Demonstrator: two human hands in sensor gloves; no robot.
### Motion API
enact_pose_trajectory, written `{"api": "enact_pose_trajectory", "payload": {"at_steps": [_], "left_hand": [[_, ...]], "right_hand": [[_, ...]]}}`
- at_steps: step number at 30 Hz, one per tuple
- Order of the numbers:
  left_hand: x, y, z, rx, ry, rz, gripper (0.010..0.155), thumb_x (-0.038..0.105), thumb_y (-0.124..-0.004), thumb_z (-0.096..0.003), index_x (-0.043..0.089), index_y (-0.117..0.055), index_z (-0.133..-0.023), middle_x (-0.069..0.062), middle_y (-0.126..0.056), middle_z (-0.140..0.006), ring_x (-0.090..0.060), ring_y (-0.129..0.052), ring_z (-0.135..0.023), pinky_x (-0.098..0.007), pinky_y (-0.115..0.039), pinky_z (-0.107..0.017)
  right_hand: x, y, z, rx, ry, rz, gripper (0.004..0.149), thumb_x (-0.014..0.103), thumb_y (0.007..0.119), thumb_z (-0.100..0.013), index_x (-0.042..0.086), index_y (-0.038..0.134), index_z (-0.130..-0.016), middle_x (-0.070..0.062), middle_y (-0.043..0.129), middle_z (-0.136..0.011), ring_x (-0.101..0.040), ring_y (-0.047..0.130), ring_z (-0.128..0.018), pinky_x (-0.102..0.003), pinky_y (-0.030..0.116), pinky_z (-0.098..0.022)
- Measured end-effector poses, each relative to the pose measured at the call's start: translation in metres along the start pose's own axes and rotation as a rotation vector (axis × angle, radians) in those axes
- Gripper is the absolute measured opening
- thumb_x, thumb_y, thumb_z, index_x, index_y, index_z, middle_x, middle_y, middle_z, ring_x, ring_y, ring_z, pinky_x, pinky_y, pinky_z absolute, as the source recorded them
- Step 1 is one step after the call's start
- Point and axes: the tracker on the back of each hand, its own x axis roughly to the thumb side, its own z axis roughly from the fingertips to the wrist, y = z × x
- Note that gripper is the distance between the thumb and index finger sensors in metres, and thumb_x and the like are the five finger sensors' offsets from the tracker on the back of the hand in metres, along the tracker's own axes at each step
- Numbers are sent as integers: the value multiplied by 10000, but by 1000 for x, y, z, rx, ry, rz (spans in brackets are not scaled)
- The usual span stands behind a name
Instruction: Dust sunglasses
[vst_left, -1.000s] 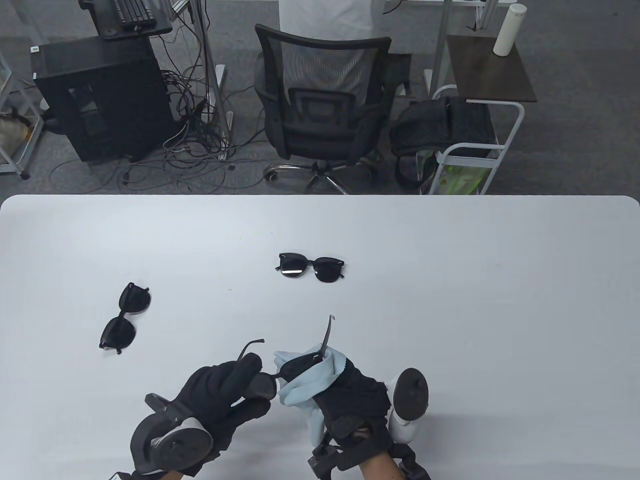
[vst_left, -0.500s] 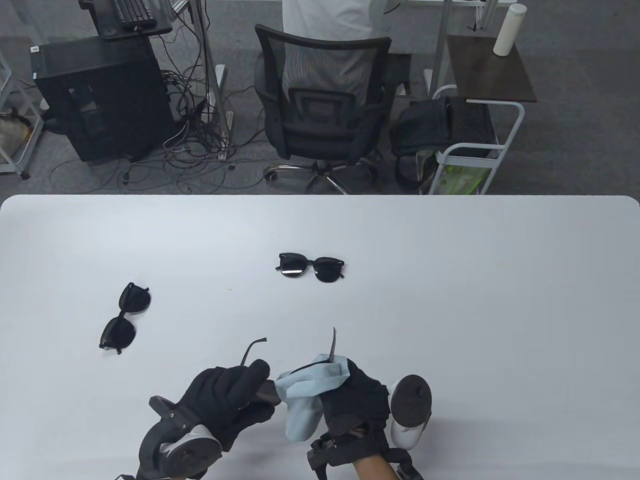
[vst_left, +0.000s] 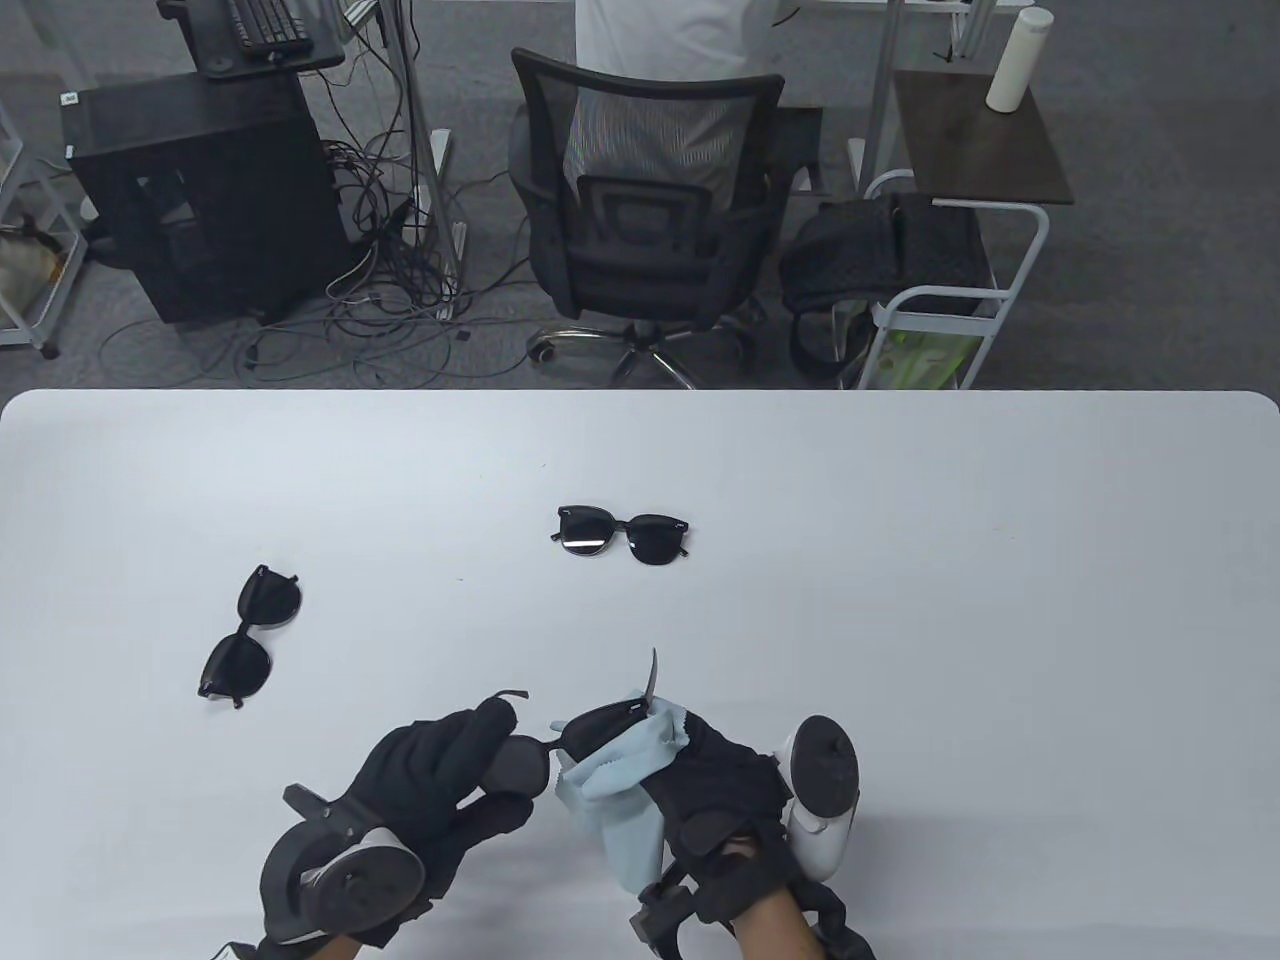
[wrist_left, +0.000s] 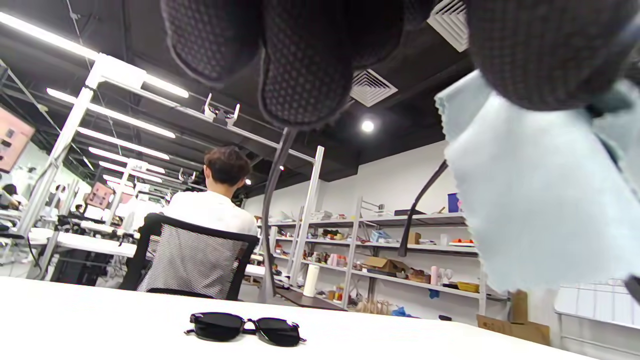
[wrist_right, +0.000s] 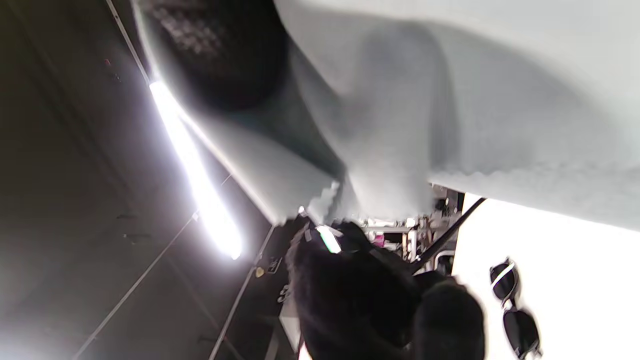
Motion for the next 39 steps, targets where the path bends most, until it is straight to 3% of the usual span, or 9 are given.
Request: {"api": "enact_pose_trajectory", "payload": {"at_steps": [3,7,10,14,16,21,28,34,39], "left_hand": [[-5,2,-1,42,66,33,956,633,-841,-343,330,-328,-1091,24,-554,-1079,-107,-912,-773,-436,-753,-655],[-20,3,-2,49,239,271,1111,691,-837,-321,175,-219,-1087,-141,-411,-1107,-190,-831,-886,-474,-710,-689],[-37,-9,-1,-70,454,701,1062,744,-744,-365,111,-284,-1083,-196,-485,-1073,-238,-856,-874,-484,-726,-670],[-43,-34,4,-218,684,1260,938,750,-728,-377,103,-544,-1031,-155,-726,-972,-256,-957,-785,-487,-780,-608],[-42,-40,5,-257,702,1366,901,757,-723,-373,118,-616,-999,-121,-800,-924,-220,-1004,-730,-462,-814,-583],[-48,-40,8,-204,730,1424,917,754,-695,-392,128,-508,-1036,-92,-736,-979,-190,-963,-799,-440,-797,-621],[-47,-43,8,-216,736,1506,1000,734,-714,-395,114,-322,-1074,-123,-612,-1045,-210,-876,-898,-446,-735,-691],[-46,-41,8,-185,729,1551,932,704,-690,-454,116,-309,-1069,-118,-600,-1041,-204,-867,-902,-428,-728,-701],[-53,-34,8,-108,730,1504,919,668,-707,-468,106,-293,-1066,-141,-580,-1038,-208,-864,-899,-418,-731,-698]], "right_hand": [[0,1,3,-51,-36,32,394,410,872,-420,227,809,-763,37,1004,-663,-191,1022,-569,-411,821,-523],[7,1,7,-83,-146,54,392,404,879,-449,241,776,-790,43,969,-720,-179,996,-631,-394,803,-576],[15,2,10,-102,-275,174,389,404,870,-467,252,754,-806,48,947,-751,-175,979,-667,-390,787,-605],[18,14,13,-56,-350,244,385,396,857,-486,268,730,-826,52,919,-790,-185,948,-717,-399,755,-644],[19,23,13,-31,-389,323,385,395,857,-488,271,727,-829,54,911,-800,-188,940,-732,-404,745,-654],[15,40,13,36,-411,443,391,393,861,-487,287,717,-835,62,890,-827,-206,907,-776,-425,725,-669],[12,53,13,85,-428,552,396,388,870,-483,299,715,-837,65,870,-848,-220,878,-805,-435,705,-680],[11,54,12,99,-422,572,402,390,863,-482,301,709,-843,67,864,-855,-226,870,-813,-438,700,-682],[2,50,6,176,-304,355,598,597,760,-436,224,684,-896,12,855,-883,-250,832,-851,-451,679,-696]]}}
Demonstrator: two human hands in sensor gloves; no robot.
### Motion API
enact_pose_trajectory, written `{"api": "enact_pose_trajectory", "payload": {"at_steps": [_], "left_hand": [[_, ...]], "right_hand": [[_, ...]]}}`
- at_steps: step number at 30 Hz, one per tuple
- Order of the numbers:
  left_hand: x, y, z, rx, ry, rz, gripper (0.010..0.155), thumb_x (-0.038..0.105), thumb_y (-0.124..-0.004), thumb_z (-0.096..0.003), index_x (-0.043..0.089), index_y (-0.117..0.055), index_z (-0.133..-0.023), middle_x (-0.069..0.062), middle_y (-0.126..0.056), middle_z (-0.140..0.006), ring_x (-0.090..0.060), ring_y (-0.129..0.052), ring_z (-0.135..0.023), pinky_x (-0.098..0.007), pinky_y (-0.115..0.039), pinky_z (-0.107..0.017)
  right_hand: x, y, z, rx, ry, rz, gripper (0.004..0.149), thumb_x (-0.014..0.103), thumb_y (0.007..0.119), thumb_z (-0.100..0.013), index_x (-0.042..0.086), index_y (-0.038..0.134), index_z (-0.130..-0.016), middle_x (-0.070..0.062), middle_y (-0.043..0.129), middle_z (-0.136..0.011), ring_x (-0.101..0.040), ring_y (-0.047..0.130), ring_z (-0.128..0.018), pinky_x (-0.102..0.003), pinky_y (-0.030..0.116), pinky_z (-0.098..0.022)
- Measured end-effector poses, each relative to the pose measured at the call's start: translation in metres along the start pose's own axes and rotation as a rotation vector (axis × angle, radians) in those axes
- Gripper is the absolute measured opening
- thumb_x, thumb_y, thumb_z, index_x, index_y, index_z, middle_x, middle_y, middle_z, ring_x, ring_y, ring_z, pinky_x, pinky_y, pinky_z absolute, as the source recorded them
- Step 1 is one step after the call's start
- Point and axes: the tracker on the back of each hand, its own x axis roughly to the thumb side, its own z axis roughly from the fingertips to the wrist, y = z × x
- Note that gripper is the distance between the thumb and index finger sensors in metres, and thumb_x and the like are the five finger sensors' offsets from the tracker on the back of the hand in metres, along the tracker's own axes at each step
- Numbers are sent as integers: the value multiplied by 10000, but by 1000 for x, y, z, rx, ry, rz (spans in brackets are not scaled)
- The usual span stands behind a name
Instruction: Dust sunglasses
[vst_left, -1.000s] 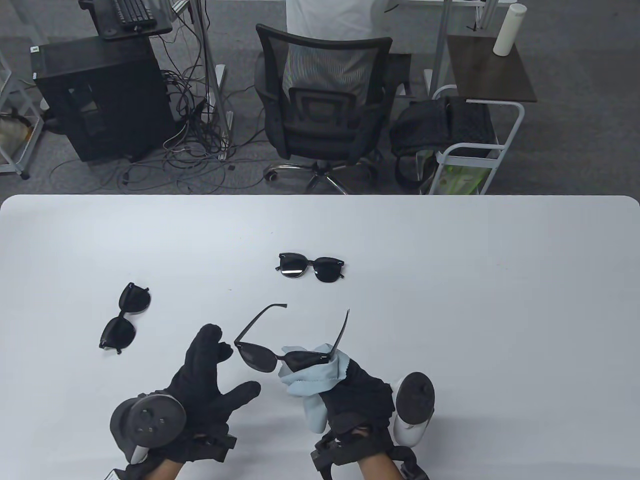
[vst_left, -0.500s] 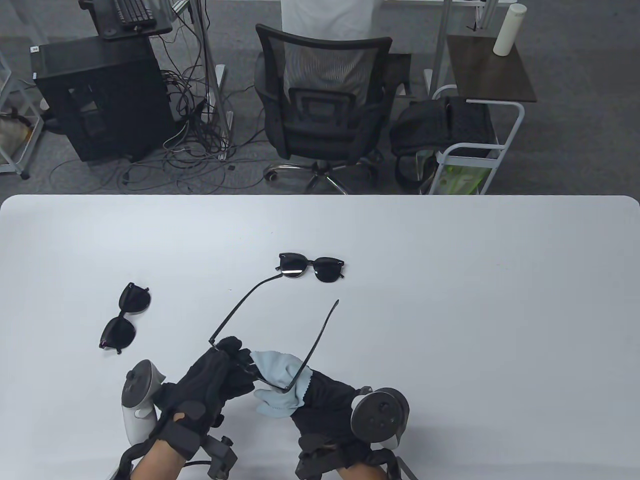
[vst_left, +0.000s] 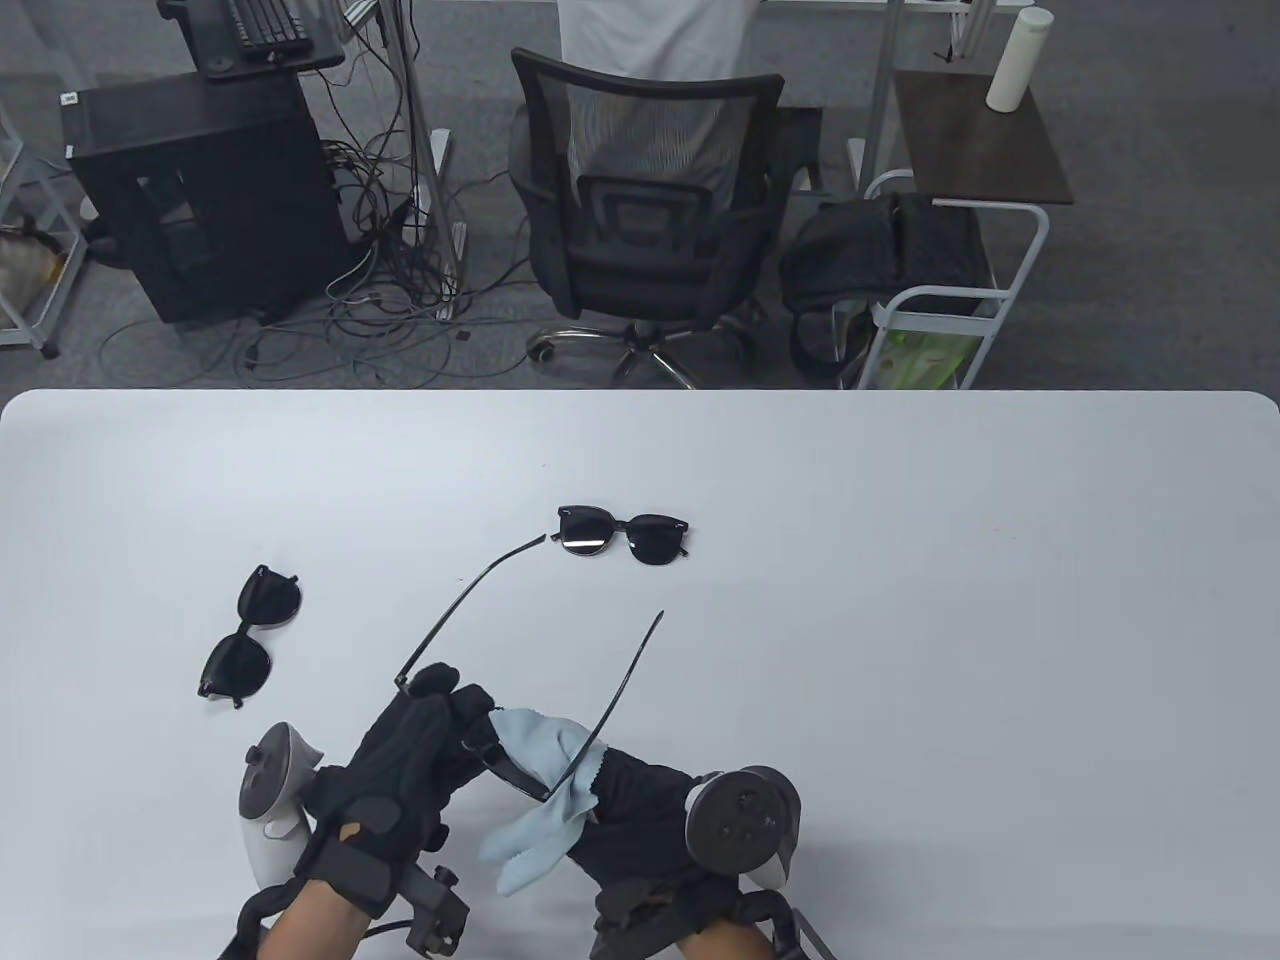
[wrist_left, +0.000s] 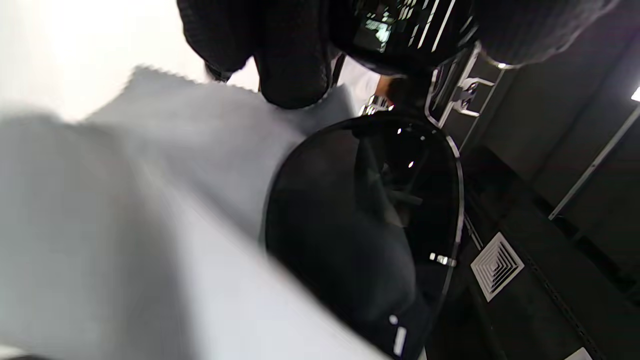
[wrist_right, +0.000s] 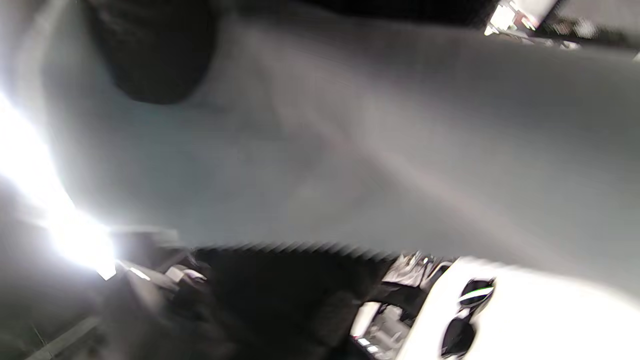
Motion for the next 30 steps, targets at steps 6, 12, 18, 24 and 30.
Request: {"api": "enact_pose_trajectory", "payload": {"at_steps": [6,12,18,24,30], "left_hand": [[7,-4,4,47,-107,-152,914,639,-755,-454,134,-310,-1072,-137,-578,-1040,-201,-867,-897,-412,-736,-699],[12,-5,8,96,-166,-217,897,618,-783,-445,165,-340,-1080,-140,-597,-1033,-199,-889,-878,-412,-747,-691],[11,-5,9,98,-155,-227,894,611,-783,-443,147,-351,-1073,-153,-617,-1015,-193,-921,-843,-412,-765,-677],[10,-2,8,73,-156,-242,890,609,-794,-435,151,-378,-1075,-157,-642,-1002,-194,-944,-814,-419,-781,-659],[11,-9,7,-23,-181,-238,890,591,-800,-438,152,-362,-1076,-159,-615,-1014,-178,-983,-782,-402,-830,-620]], "right_hand": [[-29,0,-1,-10,293,-402,515,525,768,-479,198,708,-873,4,889,-833,-260,848,-811,-448,688,-662],[-32,-6,0,-71,328,-346,449,478,797,-472,191,751,-813,43,951,-733,-216,900,-749,-416,738,-618],[-41,-18,5,-159,387,-515,428,473,778,-492,205,720,-820,60,939,-736,-204,910,-738,-403,750,-614],[-49,-44,11,-295,392,-696,407,471,758,-504,206,733,-812,73,955,-712,-190,935,-713,-390,770,-603],[-60,-59,18,-346,450,-1003,417,496,732,-513,202,742,-809,80,966,-695,-183,949,-696,-384,777,-600]]}}
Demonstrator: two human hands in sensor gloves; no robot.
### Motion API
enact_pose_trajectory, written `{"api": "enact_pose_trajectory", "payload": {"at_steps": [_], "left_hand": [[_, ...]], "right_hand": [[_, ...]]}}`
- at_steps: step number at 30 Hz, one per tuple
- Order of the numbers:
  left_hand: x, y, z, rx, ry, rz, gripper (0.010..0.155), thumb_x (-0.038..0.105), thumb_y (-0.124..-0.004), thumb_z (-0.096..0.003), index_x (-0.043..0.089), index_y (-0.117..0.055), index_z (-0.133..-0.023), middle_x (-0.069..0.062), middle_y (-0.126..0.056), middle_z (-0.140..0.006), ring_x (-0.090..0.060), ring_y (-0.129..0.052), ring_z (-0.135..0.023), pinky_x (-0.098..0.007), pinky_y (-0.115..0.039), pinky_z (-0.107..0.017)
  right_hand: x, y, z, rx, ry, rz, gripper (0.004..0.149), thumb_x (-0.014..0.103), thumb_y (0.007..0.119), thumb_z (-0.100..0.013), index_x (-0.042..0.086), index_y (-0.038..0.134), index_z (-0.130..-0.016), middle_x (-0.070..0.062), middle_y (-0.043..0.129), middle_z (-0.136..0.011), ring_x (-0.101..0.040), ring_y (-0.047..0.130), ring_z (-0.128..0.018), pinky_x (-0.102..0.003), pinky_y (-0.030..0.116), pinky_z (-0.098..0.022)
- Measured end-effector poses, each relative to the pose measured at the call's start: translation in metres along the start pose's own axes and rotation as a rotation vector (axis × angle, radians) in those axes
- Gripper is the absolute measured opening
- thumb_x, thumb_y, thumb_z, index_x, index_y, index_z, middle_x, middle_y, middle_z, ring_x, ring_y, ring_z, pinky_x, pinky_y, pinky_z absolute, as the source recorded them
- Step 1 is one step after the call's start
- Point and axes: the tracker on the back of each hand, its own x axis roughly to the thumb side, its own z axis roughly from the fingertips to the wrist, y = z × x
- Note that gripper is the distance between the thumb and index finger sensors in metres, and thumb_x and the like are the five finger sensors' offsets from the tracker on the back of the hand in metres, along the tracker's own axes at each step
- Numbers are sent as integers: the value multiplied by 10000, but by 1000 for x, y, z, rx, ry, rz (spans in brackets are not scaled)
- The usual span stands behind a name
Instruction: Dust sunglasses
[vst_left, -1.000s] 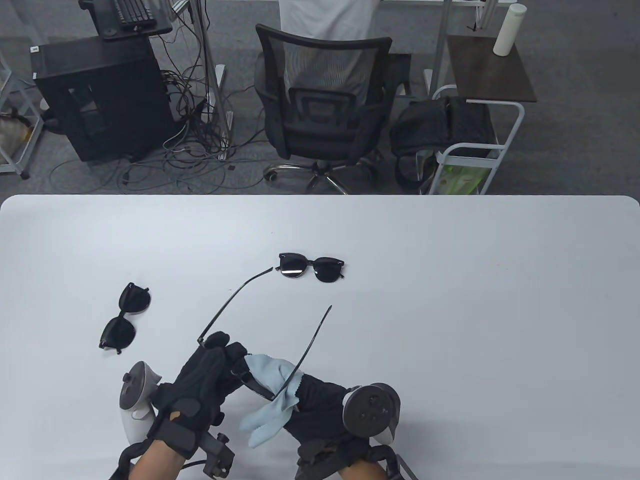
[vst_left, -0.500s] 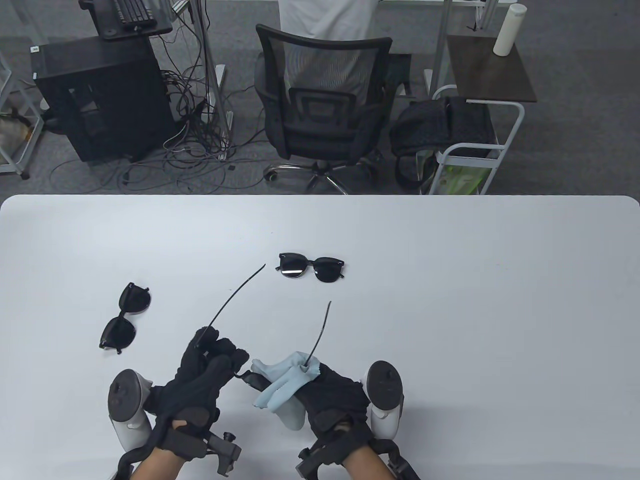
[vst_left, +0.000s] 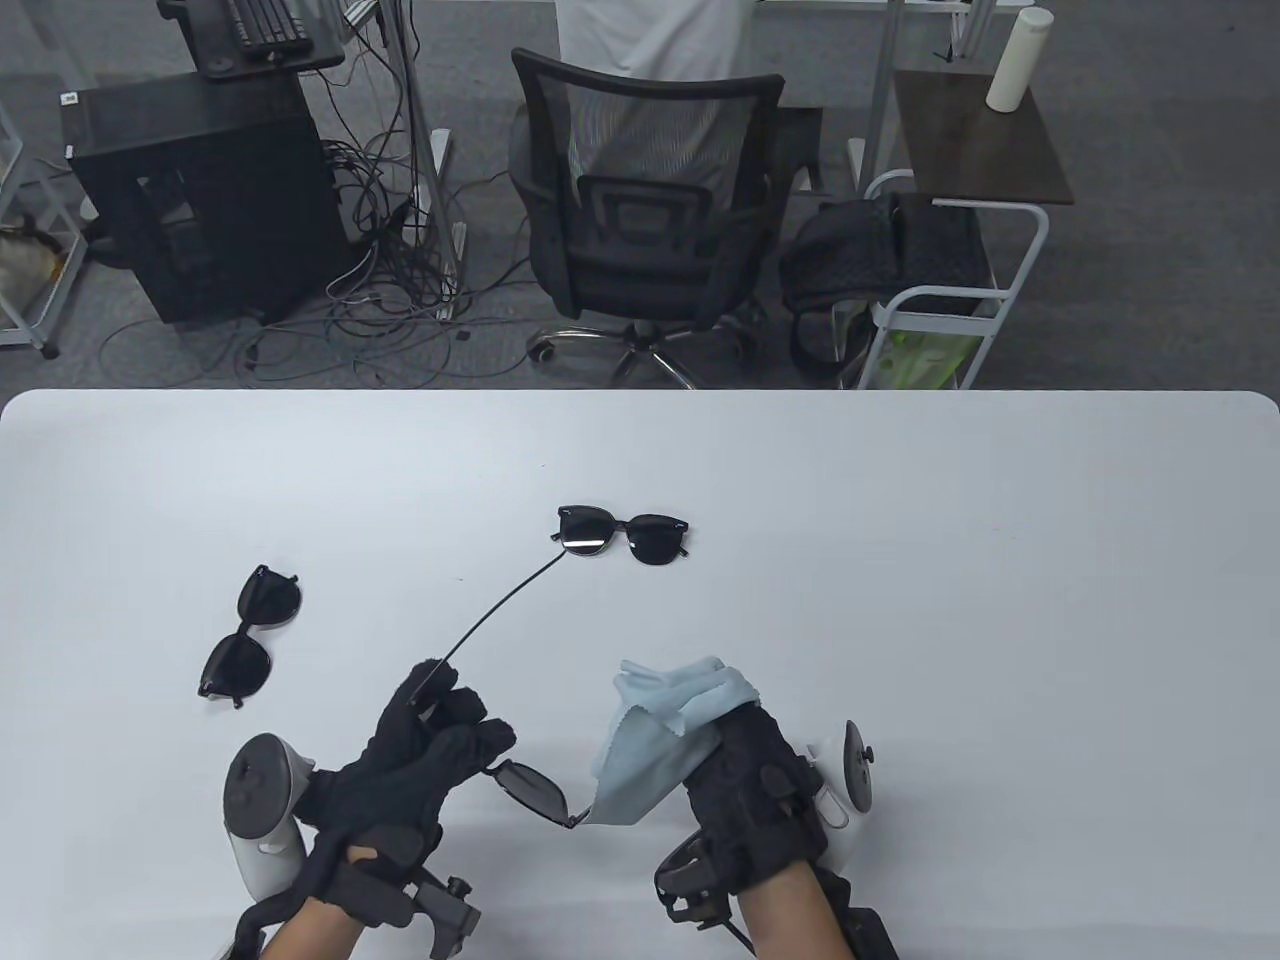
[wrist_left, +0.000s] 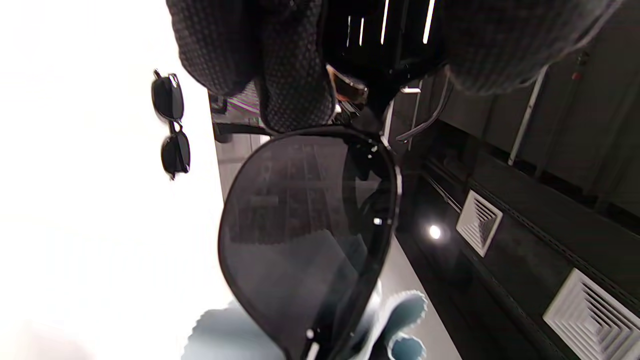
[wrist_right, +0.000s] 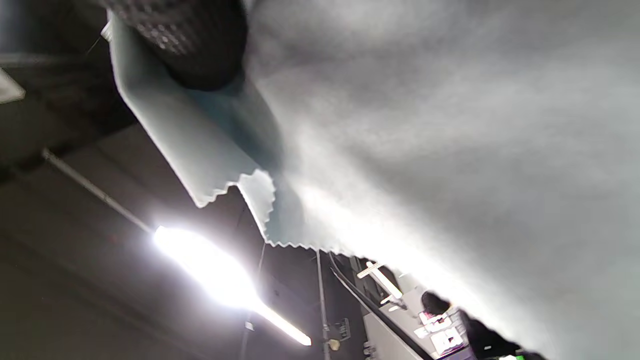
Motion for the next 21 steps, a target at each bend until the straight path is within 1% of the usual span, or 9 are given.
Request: {"api": "enact_pose_trajectory", "payload": {"at_steps": [1,3,7,11,14,16,18,21], "left_hand": [[1,-1,0,-14,-8,13,891,584,-801,-440,154,-350,-1077,-160,-601,-1020,-176,-992,-773,-397,-845,-607],[1,-2,0,-17,-8,43,893,561,-805,-449,152,-322,-1078,-168,-564,-1033,-179,-1003,-759,-391,-872,-581],[-2,0,0,-22,-2,109,898,544,-802,-460,159,-279,-1080,-169,-513,-1049,-181,-993,-774,-388,-874,-583],[-1,1,0,-15,-9,150,900,537,-794,-469,156,-251,-1077,-168,-480,-1057,-184,-980,-792,-387,-864,-594],[1,2,1,-6,-25,164,899,539,-787,-473,159,-238,-1076,-163,-466,-1061,-177,-970,-804,-381,-857,-605],[1,4,2,20,-40,167,901,543,-786,-474,162,-232,-1075,-157,-461,-1063,-172,-966,-811,-378,-854,-611],[1,6,3,44,-48,165,902,548,-782,-475,162,-228,-1074,-152,-458,-1065,-165,-962,-816,-371,-851,-617],[1,7,3,51,-43,176,902,550,-780,-478,160,-227,-1074,-150,-458,-1067,-163,-957,-821,-369,-846,-624]], "right_hand": [[-1,-1,-1,16,24,-42,421,499,733,-510,202,742,-809,77,967,-695,-185,947,-696,-388,774,-600],[-4,1,-2,50,41,-55,424,502,726,-514,202,736,-814,74,962,-700,-191,941,-700,-393,767,-604],[-6,9,-2,89,27,47,433,496,734,-512,200,716,-828,70,946,-720,-193,925,-717,-399,751,-613],[-3,22,1,132,-33,227,430,476,767,-500,199,722,-826,61,945,-725,-205,918,-723,-412,742,-613],[-6,34,4,136,-82,412,433,464,798,-481,208,726,-823,62,946,-728,-211,913,-729,-420,738,-613],[-10,41,6,152,-101,533,440,464,810,-469,213,728,-821,63,948,-727,-218,905,-736,-427,732,-613],[-17,48,8,160,-119,610,455,464,818,-465,219,707,-832,73,934,-742,-217,889,-756,-428,723,-624],[-25,56,9,196,-121,659,469,467,829,-462,234,686,-843,86,919,-760,-212,865,-784,-430,707,-641]]}}
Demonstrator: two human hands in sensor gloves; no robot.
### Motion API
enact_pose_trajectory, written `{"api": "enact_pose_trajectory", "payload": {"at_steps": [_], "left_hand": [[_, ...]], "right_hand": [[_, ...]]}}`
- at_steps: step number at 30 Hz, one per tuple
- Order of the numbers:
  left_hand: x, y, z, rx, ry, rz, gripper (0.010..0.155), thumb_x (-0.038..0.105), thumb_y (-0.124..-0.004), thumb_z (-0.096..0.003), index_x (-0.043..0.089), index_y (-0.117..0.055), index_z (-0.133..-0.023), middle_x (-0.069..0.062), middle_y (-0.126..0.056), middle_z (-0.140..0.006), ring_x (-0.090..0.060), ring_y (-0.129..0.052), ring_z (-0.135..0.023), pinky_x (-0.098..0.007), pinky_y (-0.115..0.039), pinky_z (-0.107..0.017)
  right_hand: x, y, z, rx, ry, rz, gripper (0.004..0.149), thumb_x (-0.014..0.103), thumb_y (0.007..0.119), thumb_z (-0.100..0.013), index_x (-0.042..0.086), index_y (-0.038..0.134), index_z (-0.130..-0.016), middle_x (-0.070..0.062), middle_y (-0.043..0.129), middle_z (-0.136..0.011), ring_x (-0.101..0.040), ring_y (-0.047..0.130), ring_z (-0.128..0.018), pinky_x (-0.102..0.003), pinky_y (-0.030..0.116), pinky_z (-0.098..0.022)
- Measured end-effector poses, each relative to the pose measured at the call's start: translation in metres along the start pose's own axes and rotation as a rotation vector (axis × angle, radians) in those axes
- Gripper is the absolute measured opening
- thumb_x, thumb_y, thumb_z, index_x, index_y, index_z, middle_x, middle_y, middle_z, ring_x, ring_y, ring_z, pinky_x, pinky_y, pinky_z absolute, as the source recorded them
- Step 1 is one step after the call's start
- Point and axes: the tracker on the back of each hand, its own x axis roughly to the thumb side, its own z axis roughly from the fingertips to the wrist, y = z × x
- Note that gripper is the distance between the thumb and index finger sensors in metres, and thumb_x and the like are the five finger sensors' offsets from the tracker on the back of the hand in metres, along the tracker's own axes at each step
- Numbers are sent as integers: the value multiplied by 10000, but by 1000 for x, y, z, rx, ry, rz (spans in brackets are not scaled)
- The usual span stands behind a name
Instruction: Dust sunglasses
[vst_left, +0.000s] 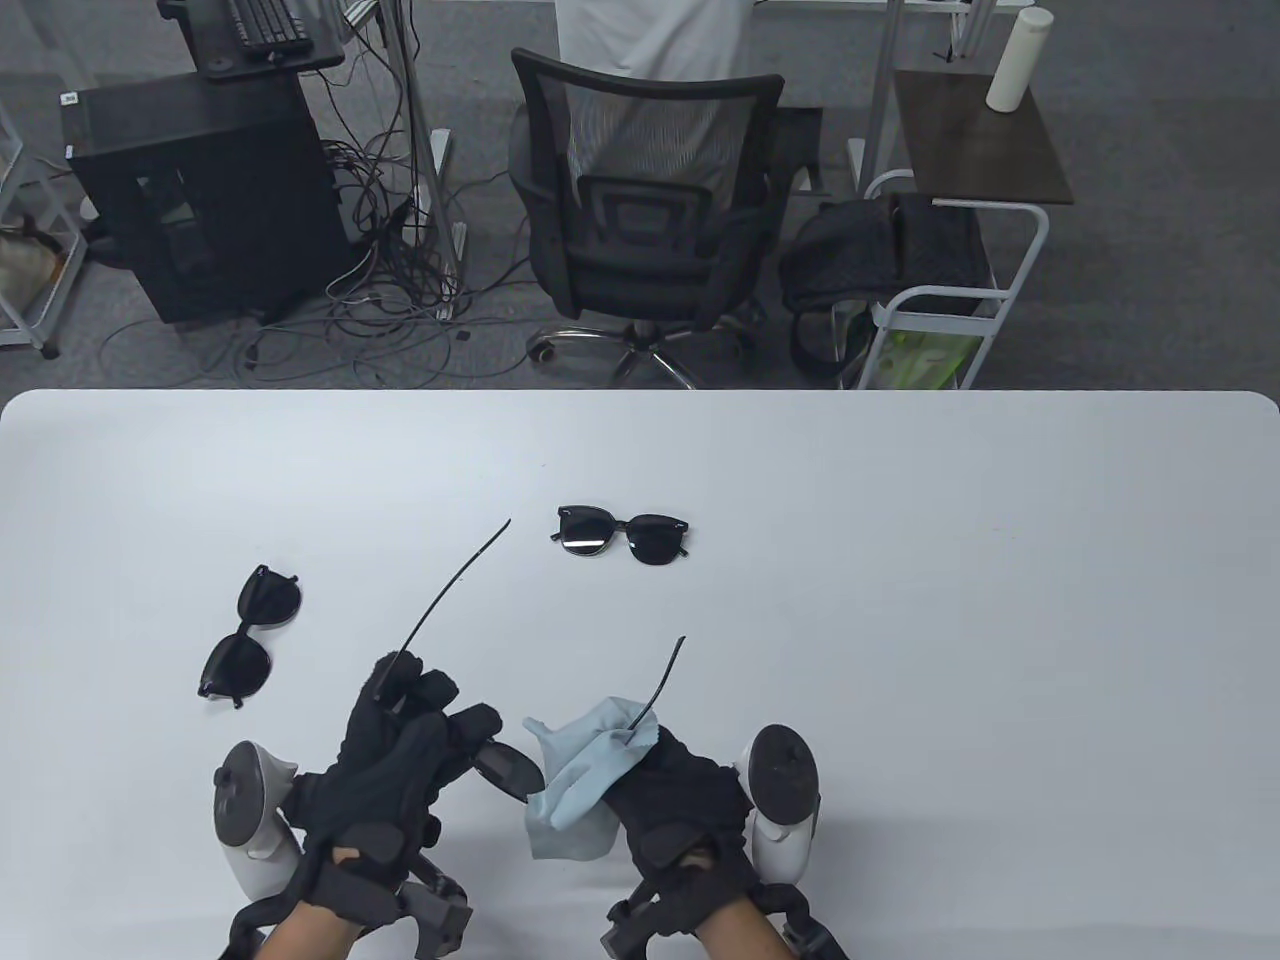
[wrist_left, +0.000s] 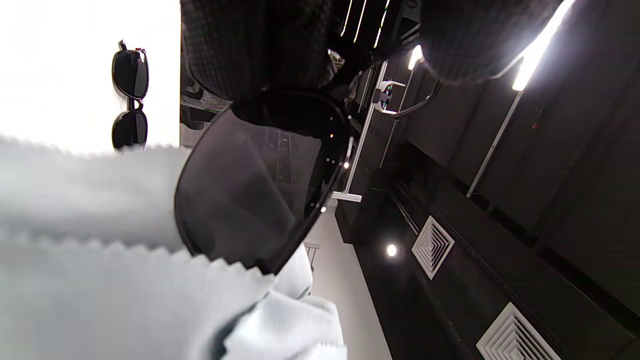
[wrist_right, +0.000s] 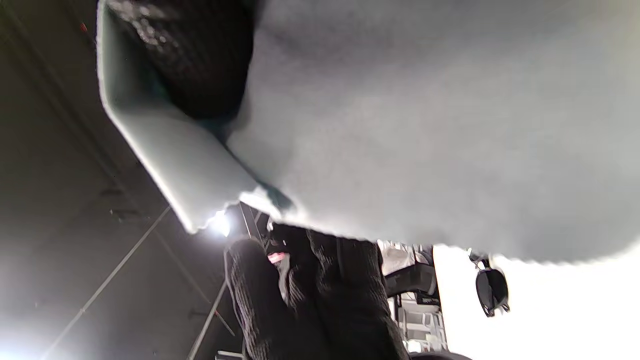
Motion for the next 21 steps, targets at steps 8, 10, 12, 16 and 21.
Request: {"api": "enact_pose_trajectory", "payload": {"at_steps": [8,10,12,16,21], "left_hand": [[-2,-6,0,-30,-2,-74,908,549,-777,-475,132,-232,-1070,-171,-476,-1052,-160,-961,-813,-370,-843,-623],[-1,-8,0,-44,-4,-90,908,551,-777,-473,129,-236,-1069,-174,-484,-1046,-157,-966,-806,-367,-847,-618],[-2,-9,0,-57,0,-93,911,551,-779,-470,124,-241,-1069,-179,-494,-1041,-155,-973,-795,-367,-852,-610],[-2,-9,-1,-78,7,-106,901,552,-783,-468,121,-266,-1067,-183,-508,-1034,-159,-982,-776,-369,-859,-591],[-2,-13,-1,-102,-4,-141,909,552,-781,-469,122,-251,-1070,-181,-503,-1038,-163,-984,-776,-357,-876,-569]], "right_hand": [[-5,-13,-2,-47,32,-108,435,470,798,-480,217,725,-827,69,947,-732,-211,895,-753,-420,727,-625],[-3,-22,-1,-89,22,-145,421,468,791,-485,215,737,-818,68,957,-719,-210,905,-739,-416,735,-618],[0,-30,0,-123,18,-187,409,463,786,-490,212,749,-810,64,966,-708,-211,914,-727,-415,743,-609],[0,-50,2,-187,34,-340,403,462,767,-502,190,764,-799,63,982,-682,-205,933,-703,-408,756,-597],[-9,-62,4,-202,124,-551,408,470,745,-511,173,772,-790,61,992,-659,-203,946,-683,-405,764,-589]]}}
